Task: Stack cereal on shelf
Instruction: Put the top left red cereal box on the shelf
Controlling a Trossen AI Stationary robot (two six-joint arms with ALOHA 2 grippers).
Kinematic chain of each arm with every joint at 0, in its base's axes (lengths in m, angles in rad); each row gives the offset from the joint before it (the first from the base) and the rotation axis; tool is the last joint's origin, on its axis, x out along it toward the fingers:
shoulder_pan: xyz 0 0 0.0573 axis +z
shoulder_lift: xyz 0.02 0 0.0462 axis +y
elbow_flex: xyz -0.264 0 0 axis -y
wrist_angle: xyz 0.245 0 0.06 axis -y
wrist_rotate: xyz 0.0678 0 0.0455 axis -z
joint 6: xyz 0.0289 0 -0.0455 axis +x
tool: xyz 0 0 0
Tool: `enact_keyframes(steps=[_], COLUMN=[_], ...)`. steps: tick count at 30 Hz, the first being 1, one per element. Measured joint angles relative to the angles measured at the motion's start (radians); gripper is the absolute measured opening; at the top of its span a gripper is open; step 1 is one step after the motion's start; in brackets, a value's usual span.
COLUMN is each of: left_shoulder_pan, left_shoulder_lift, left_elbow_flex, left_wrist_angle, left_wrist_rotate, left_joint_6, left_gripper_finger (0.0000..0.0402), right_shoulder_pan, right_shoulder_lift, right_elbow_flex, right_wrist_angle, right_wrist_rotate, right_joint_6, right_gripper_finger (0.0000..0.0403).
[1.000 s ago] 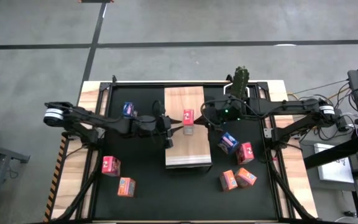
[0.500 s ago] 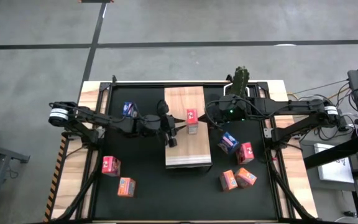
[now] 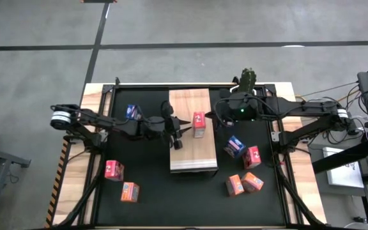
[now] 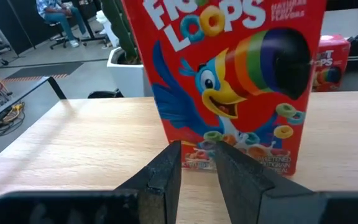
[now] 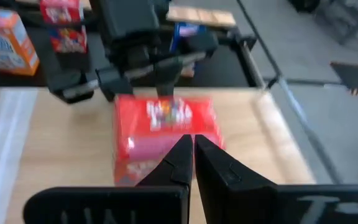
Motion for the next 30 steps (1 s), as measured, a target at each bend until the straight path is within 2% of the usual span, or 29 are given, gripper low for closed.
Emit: enact_keyframes(steps=[4, 8, 14, 21, 30], left_shoulder_pan=[-0.001, -0.008, -0.023, -0.055, -0.09], left_shoulder_lift=[-0.023, -0.057, -0.147, -0.256, -0.331], left_elbow_flex=[-0.002, -0.003, -0.027, -0.048, -0.05], left_wrist_angle=[0.0, -0.012, -0.064, -0.108, -0.148], left_wrist_rotate=[0.0, 0.001, 0.0, -0.002, -0.002], left_joint_6=[0.0, 0.006, 0.008, 0.015, 0.031], left_gripper_finger=[0.0084, 0.0084, 0.0084, 0.0084, 0.0084], right_shoulder_pan=[0.0, -0.001, -0.001, -0.005, -0.005], right_shoulder_lift=[0.01, 0.02, 0.064, 0.117, 0.109], right_elbow_flex=[0.012, 0.005, -0.013, -0.017, -0.015], right_wrist_angle=[0.071, 0.137, 0.23, 0.216, 0.166], right_wrist_rotate=[-0.006, -0.077, -0.107, -0.102, -0.099], right_joint_6=[-0.048, -0.072, -0.091, -0.101, -0.09], right_gripper_finger=[0.0009, 0.0009, 0.0009, 0.0009, 0.0009])
